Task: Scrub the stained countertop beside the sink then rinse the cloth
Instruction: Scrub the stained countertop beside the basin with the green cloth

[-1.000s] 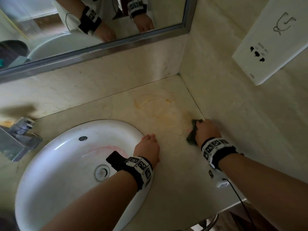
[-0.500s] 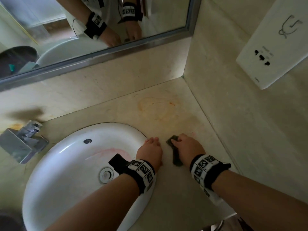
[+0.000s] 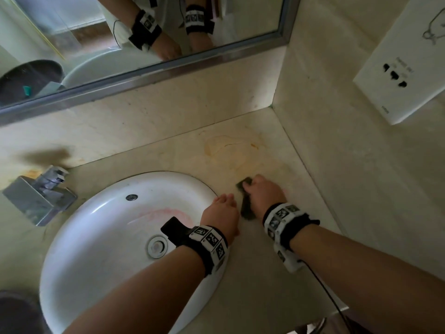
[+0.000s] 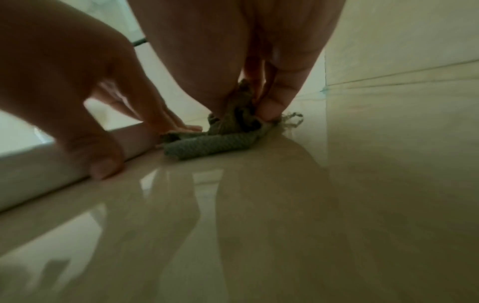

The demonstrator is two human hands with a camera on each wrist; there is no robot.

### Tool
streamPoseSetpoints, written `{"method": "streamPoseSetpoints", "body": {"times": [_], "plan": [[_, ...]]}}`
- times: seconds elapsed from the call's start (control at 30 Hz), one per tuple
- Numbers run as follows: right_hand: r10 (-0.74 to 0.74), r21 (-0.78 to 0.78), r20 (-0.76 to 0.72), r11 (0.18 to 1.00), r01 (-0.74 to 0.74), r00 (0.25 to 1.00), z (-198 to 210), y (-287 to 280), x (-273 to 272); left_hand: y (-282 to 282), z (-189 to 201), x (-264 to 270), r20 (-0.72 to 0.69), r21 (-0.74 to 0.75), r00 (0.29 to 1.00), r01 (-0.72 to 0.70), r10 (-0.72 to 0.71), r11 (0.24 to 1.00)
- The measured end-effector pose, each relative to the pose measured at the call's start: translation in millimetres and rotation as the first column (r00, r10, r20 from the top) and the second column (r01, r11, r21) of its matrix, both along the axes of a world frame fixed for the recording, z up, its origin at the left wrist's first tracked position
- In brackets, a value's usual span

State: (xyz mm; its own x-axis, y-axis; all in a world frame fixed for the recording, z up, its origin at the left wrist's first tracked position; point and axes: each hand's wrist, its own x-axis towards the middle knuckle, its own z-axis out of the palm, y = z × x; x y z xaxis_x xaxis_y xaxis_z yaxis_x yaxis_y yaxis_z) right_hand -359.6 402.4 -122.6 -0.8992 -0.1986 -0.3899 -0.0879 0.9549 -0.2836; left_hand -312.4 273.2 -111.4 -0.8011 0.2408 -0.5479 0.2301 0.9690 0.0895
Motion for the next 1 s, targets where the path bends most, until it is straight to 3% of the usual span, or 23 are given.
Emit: {"method": "streamPoseSetpoints", "body": {"times": [0.1, 0.2, 0.33, 0.53, 0.6, 0.7, 0.77, 0.9, 1.0], "plan": [[-0.075, -0.108, 0.064, 0.991, 0.082, 0.995, -8.0, 13.0, 19.3, -0.2, 0.5, 0.1, 0.011, -0.002, 1.0, 0.0, 0.0, 1.0], [-0.14, -0.054, 0.08, 0.988, 0.145, 0.987, -5.9, 44.5, 17.1, -1.5, 0.5, -1.0, 0.026, -0.004, 0.999, 0.024, -0.024, 1.0], [-0.194, 0.072, -0.044, 0.978, 0.197, 0.98, -1.0, 65.2, -22.2, -1.5, 3.3, 0.5, 0.022, 0.006, 1.0, 0.014, -0.014, 1.0], [-0.386, -0.043, -0.093, 0.923, 0.383, 0.918, 6.3, 47.0, -77.8, -0.3, 13.0, 1.3, -0.025, 0.02, 1.0, 0.008, -0.007, 1.0], [-0.343, -0.044, -0.139, 0.939, 0.34, 0.929, 6.7, 32.6, -75.0, -0.2, 15.9, 1.2, -0.02, 0.01, 1.0, 0.014, -0.014, 1.0], [-0.078, 0.004, -0.121, 0.997, 0.079, 0.99, -2.3, 2.9, -50.5, 1.0, 18.6, 1.1, -0.022, 0.005, 1.0, 0.01, -0.01, 1.0], [0.019, 0.011, -0.1, 1.0, -0.018, 0.995, -3.5, -8.3, -36.5, 2.6, 19.5, 1.3, -0.007, -0.011, 1.0, 0.002, -0.002, 1.0], [-0.003, -0.054, -0.032, 0.999, 0.001, 0.999, 5.7, 3.2, -32.3, 3.0, 19.0, 2.1, 0.022, -0.026, 1.0, 0.004, -0.004, 1.0], [-0.083, -0.206, 0.033, 0.975, 0.088, 0.996, 14.9, 19.8, -29.6, 1.5, 19.9, 1.5, 0.01, -0.003, 1.0, 0.008, -0.008, 1.0]]}}
